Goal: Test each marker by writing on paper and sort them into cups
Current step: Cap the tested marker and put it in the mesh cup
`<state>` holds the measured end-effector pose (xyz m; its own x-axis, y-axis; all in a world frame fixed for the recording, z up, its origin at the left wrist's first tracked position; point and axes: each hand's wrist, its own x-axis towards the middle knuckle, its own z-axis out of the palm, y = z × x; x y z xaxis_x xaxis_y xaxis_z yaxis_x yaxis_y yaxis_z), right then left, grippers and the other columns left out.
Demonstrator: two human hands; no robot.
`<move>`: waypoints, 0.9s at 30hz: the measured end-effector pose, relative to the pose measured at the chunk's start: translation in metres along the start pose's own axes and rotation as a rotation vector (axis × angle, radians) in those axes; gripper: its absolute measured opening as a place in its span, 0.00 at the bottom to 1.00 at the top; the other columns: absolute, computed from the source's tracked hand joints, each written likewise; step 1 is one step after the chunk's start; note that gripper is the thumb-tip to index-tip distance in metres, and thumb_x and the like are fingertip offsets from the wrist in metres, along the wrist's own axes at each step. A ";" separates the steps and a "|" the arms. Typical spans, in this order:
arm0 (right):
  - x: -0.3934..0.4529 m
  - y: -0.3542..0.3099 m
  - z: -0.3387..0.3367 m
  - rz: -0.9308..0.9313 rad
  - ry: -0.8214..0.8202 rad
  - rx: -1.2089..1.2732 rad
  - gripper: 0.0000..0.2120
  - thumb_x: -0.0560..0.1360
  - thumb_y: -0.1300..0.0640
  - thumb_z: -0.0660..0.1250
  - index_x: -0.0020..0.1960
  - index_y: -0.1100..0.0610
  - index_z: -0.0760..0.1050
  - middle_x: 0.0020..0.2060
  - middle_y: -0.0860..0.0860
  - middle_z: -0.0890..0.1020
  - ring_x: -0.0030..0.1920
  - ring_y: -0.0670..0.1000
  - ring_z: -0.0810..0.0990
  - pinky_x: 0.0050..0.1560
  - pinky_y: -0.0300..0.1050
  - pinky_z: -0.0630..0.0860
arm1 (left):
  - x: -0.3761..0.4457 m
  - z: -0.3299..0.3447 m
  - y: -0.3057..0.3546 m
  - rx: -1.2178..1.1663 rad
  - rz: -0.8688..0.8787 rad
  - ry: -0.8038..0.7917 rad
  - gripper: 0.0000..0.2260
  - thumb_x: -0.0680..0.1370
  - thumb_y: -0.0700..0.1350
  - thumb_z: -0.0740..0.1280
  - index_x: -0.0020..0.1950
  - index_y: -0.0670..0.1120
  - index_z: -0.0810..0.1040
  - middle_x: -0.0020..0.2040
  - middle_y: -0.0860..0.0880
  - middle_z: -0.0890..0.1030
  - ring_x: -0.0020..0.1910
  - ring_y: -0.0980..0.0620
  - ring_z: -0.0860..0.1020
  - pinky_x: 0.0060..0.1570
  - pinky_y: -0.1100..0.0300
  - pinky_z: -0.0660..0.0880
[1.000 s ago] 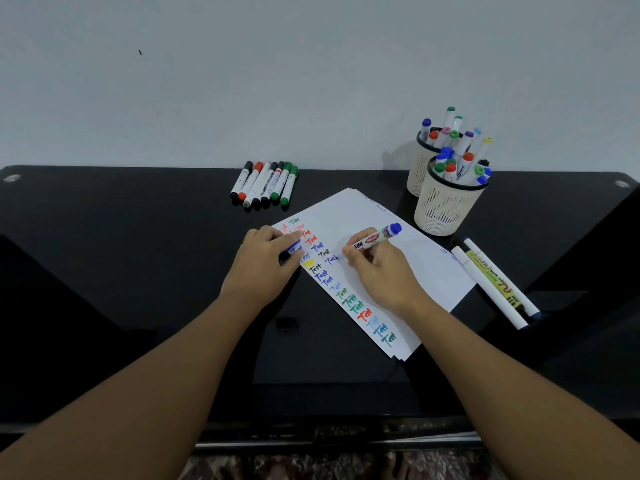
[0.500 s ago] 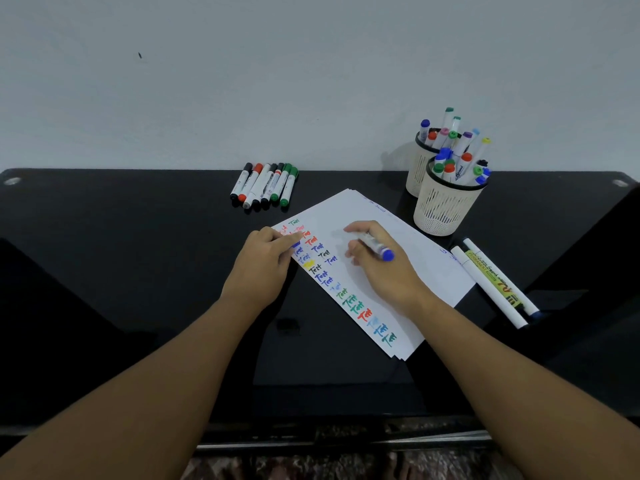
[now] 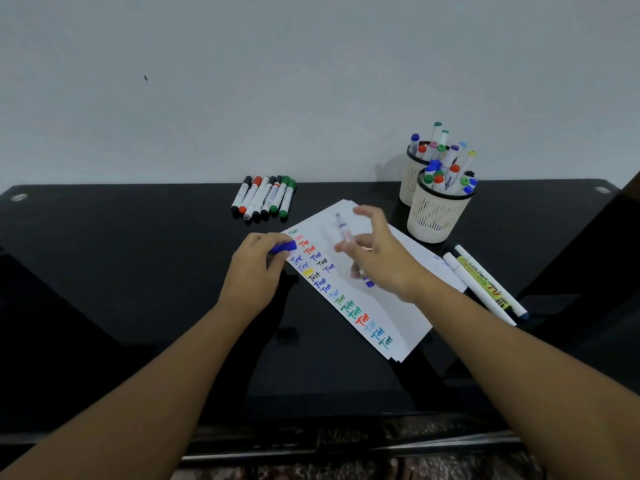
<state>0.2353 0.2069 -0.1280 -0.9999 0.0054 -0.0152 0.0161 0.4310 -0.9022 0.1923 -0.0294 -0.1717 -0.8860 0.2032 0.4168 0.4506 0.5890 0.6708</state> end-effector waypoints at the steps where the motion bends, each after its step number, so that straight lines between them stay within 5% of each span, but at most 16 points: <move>1: -0.002 0.000 0.001 -0.035 -0.019 -0.214 0.21 0.83 0.49 0.67 0.72 0.45 0.64 0.58 0.47 0.83 0.47 0.49 0.83 0.53 0.48 0.80 | 0.000 -0.004 0.004 -0.011 -0.002 -0.007 0.11 0.81 0.40 0.68 0.61 0.52 0.82 0.57 0.54 0.79 0.52 0.61 0.78 0.54 0.70 0.74; 3: -0.004 -0.001 0.002 -0.115 0.005 -0.470 0.16 0.81 0.45 0.68 0.67 0.46 0.74 0.58 0.44 0.84 0.56 0.48 0.82 0.57 0.48 0.77 | 0.000 -0.011 0.011 -0.035 -0.014 -0.040 0.11 0.81 0.41 0.69 0.61 0.53 0.82 0.55 0.57 0.81 0.51 0.64 0.78 0.52 0.73 0.73; 5: -0.005 -0.002 0.001 -0.144 0.034 -0.456 0.12 0.81 0.43 0.68 0.62 0.44 0.80 0.57 0.44 0.84 0.58 0.47 0.80 0.58 0.48 0.77 | -0.002 -0.016 0.016 -0.062 -0.034 -0.078 0.10 0.80 0.42 0.70 0.60 0.52 0.82 0.53 0.57 0.82 0.50 0.63 0.79 0.51 0.72 0.75; 14: -0.008 -0.003 -0.005 -0.183 -0.008 -0.544 0.10 0.82 0.46 0.67 0.63 0.44 0.79 0.48 0.39 0.78 0.49 0.45 0.77 0.46 0.43 0.71 | -0.007 -0.017 0.026 -0.123 -0.030 -0.103 0.09 0.79 0.41 0.73 0.58 0.50 0.83 0.52 0.58 0.83 0.51 0.63 0.80 0.55 0.67 0.78; 27: -0.001 -0.001 0.002 -0.327 -0.114 -0.701 0.15 0.83 0.38 0.60 0.67 0.41 0.74 0.60 0.42 0.83 0.56 0.47 0.79 0.59 0.54 0.74 | -0.007 -0.012 0.031 -0.147 0.009 -0.196 0.13 0.77 0.39 0.74 0.60 0.49 0.82 0.51 0.56 0.85 0.52 0.61 0.82 0.57 0.62 0.79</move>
<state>0.2362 0.2044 -0.1284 -0.9466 -0.2967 0.1262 -0.3224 0.8644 -0.3858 0.2139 -0.0219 -0.1465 -0.8796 0.3646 0.3056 0.4571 0.4696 0.7553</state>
